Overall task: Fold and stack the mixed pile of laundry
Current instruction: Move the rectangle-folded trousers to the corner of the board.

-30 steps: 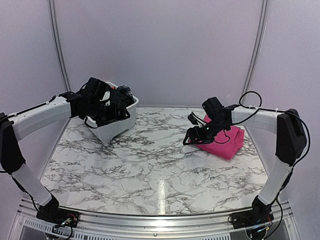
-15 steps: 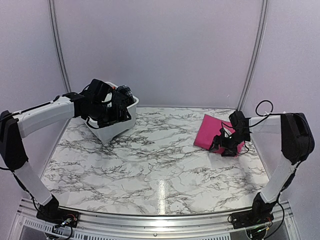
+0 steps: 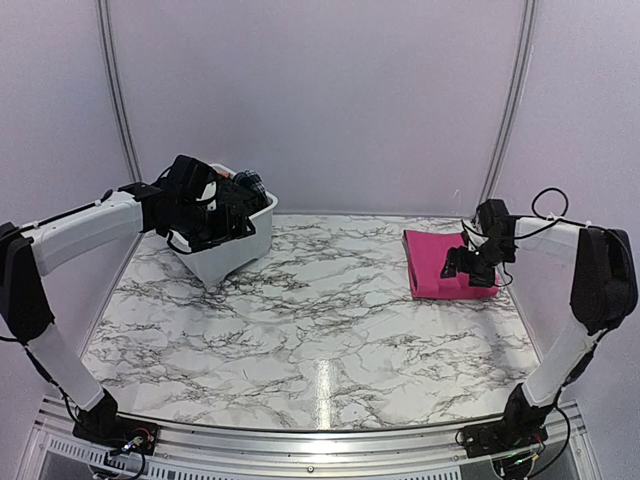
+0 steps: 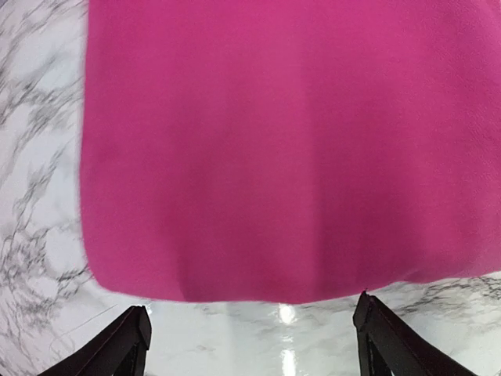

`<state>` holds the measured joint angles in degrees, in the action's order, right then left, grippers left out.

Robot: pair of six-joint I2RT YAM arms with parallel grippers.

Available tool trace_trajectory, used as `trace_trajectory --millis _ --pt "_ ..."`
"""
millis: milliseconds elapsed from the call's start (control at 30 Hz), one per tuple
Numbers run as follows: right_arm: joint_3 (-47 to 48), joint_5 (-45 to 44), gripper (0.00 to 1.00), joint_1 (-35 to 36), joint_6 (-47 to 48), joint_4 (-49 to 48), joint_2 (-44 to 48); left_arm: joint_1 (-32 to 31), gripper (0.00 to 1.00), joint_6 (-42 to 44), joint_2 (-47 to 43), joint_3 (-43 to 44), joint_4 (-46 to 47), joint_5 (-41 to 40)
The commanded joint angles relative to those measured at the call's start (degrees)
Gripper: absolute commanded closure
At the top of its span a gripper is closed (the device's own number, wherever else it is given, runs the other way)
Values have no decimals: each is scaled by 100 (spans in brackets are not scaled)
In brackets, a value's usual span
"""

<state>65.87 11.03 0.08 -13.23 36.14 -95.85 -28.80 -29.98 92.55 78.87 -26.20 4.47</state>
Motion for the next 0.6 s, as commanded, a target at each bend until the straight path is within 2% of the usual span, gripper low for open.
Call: trace_trajectory --millis 0,100,267,400,567 --pt "505 -925 14 962 146 489 435 41 1 106 -190 -90 -99 63" --pt "818 -1410 14 1324 24 801 386 50 1 114 -147 -56 -97 104" --pt "809 -1801 14 1494 -146 973 18 50 1 136 -72 44 -96 151" --pt "540 -2009 12 1493 -249 554 -164 50 1 192 -158 19 -96 88" --pt "707 -2014 11 1483 -231 347 -921 50 1 251 -301 -80 -96 25"
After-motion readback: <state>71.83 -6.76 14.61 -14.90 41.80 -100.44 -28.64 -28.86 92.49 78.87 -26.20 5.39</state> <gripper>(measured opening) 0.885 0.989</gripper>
